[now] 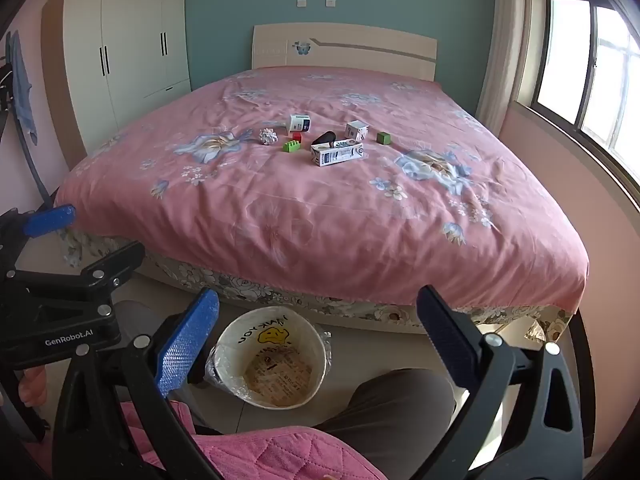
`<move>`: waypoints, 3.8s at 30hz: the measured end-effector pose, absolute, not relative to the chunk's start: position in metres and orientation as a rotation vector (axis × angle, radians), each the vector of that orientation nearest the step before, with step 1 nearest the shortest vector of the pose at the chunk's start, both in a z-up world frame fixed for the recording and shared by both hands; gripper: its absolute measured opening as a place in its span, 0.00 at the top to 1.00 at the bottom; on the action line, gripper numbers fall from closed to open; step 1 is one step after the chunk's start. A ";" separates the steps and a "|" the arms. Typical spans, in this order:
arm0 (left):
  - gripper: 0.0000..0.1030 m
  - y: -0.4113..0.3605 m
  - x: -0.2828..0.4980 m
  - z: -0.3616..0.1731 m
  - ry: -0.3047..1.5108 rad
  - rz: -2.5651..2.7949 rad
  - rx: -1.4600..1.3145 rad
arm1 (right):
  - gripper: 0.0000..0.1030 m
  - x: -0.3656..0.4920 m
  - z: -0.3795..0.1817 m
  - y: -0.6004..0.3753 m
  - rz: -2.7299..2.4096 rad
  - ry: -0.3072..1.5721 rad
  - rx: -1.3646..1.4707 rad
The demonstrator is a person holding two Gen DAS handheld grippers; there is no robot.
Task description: Collect trash
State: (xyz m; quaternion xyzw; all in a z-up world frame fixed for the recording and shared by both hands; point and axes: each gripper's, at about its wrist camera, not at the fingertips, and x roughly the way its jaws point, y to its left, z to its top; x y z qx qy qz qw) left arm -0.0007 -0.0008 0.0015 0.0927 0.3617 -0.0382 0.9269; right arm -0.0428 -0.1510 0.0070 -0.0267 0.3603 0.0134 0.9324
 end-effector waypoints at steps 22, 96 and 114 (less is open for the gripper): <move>0.03 0.000 0.001 0.003 0.735 -0.080 0.195 | 0.06 -0.042 0.007 -0.150 0.025 0.736 -0.060; 0.03 0.000 -0.002 0.003 0.730 -0.080 0.191 | 0.06 -0.044 0.009 -0.149 0.027 0.730 -0.059; 0.03 0.013 0.078 0.035 0.702 -0.078 0.140 | 0.06 0.020 0.045 -0.165 0.006 0.639 -0.068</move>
